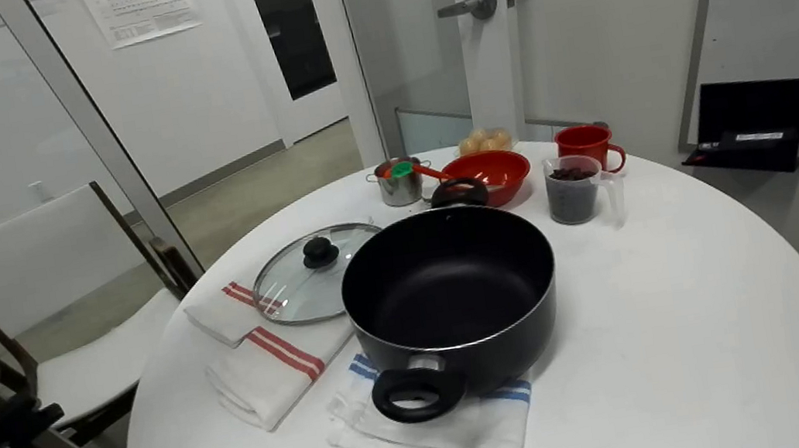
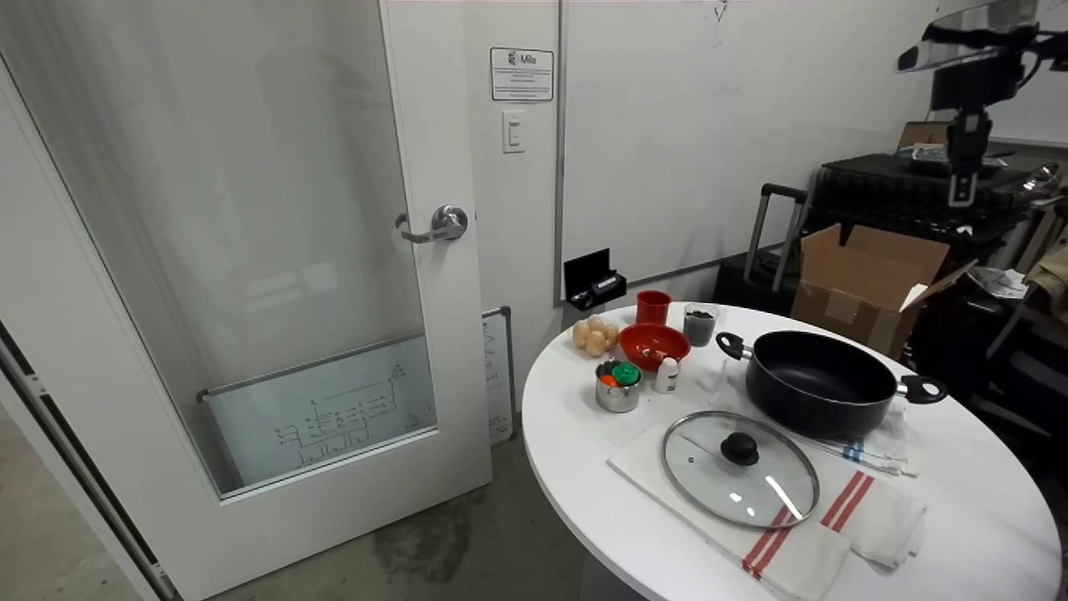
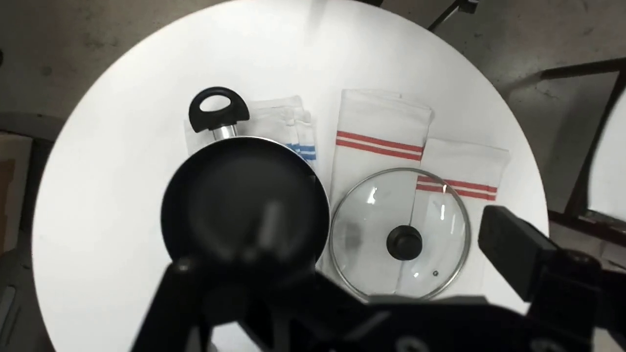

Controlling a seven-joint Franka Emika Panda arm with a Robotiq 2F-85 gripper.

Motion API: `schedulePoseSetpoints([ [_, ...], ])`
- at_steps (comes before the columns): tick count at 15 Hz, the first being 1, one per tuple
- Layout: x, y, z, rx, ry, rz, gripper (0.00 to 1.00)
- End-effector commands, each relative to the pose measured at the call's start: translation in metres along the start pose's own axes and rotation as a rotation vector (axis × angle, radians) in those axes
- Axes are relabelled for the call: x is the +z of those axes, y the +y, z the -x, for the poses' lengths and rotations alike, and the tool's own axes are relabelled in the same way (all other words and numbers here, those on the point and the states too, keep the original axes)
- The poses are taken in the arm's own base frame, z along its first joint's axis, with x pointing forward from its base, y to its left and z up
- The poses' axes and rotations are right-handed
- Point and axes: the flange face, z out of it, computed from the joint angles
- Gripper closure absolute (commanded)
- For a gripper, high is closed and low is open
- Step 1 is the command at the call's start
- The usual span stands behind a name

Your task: Put the lid on the pot

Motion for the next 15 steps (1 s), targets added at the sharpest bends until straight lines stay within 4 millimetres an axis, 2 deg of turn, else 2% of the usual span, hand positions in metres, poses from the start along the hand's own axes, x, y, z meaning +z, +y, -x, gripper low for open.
schedulePoseSetpoints([
  [1,0.029,-0.021,-0.047,-0.134,-0.012,0.023,0.00],
  [7,0.089,-0.056,-0.115,-0.289,-0.006,0.058,0.00],
  [15,0.181,-0.083,-0.188,-0.425,0.074,0.118,0.00],
])
